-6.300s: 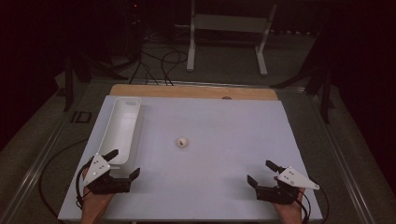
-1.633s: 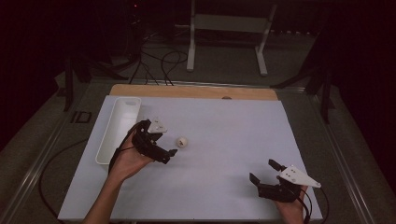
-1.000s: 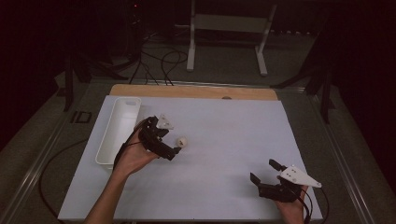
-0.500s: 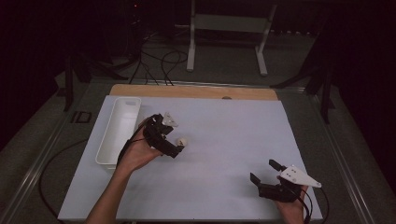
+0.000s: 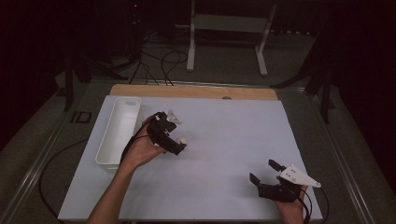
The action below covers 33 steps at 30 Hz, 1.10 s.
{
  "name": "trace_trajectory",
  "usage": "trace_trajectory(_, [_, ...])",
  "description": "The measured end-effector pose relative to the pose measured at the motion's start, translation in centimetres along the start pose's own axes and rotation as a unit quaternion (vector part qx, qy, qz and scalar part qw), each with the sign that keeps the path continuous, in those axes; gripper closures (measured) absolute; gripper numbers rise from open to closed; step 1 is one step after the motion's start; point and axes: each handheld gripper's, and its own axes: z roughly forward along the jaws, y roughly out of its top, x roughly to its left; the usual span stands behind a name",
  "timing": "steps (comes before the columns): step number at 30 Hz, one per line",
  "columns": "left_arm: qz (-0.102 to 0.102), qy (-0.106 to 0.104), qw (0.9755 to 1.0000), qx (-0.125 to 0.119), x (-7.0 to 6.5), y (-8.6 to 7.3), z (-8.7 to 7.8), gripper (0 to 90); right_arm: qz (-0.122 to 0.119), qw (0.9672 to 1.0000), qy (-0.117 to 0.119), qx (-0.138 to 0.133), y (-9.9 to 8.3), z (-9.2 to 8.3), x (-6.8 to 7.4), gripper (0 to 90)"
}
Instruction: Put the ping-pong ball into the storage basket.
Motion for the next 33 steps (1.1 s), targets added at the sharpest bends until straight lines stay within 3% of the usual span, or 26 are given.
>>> trace_trajectory(33, [-0.018, -0.001, 0.9986, 0.049, 0.9, 1.9, 3.1, 0.5, 0.001, 1.0, 0.001, 0.0, 0.0, 0.0, 0.0, 8.4])
